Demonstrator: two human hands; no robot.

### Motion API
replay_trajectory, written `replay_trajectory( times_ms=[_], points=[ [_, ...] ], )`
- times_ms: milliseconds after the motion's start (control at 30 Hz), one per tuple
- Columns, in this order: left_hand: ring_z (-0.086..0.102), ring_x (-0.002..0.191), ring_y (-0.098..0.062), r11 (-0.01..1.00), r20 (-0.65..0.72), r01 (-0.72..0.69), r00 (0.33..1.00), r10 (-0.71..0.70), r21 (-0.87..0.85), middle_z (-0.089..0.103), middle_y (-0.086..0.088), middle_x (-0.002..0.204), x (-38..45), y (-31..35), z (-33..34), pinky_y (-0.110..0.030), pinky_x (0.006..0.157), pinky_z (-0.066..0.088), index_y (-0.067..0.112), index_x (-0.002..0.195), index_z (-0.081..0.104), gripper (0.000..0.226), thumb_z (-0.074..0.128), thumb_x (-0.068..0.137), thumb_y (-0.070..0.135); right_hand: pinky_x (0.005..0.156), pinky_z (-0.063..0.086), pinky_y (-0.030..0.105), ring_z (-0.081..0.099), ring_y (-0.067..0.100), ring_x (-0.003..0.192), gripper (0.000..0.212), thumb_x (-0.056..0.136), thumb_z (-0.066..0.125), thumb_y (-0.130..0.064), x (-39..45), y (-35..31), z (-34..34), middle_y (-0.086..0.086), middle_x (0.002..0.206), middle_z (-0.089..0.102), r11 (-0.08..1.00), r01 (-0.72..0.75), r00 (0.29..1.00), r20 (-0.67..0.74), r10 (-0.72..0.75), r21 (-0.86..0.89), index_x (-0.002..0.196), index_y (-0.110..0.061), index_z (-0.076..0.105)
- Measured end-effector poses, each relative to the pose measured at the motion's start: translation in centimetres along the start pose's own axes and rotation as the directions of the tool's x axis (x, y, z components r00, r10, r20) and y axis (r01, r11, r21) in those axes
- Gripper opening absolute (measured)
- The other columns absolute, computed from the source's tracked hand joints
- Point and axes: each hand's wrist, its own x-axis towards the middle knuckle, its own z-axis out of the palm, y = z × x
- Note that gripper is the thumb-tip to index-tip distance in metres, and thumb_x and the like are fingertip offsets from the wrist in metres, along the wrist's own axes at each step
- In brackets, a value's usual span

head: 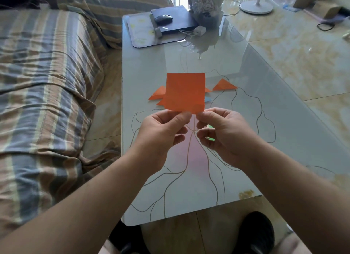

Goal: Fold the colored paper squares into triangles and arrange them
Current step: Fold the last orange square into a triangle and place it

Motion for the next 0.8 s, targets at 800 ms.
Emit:
replay_trajectory(
  times_ms=[800],
  points=[
    [0.071, 0.082, -0.019, 1.000, -0.099, -0.004, 0.995, 0.005, 0.011, 0.077, 0.000, 0.089, -0.1, -0.3, 0.8, -0.041, 0.085, 0.059, 0.022, 0.086, 0.073, 0.016, 0.076, 0.089, 0.037, 0.070, 0.054, 0.035, 0.063, 0.019, 0.063, 0.019, 0.097, 0.071, -0.021, -0.5, 0.1, 0.9, 0.004, 0.072, 0.068, 0.986, 0.125, 0.990, -0.057, -0.132, -0.112, 0.079, -0.013, 0.067]
  ],
)
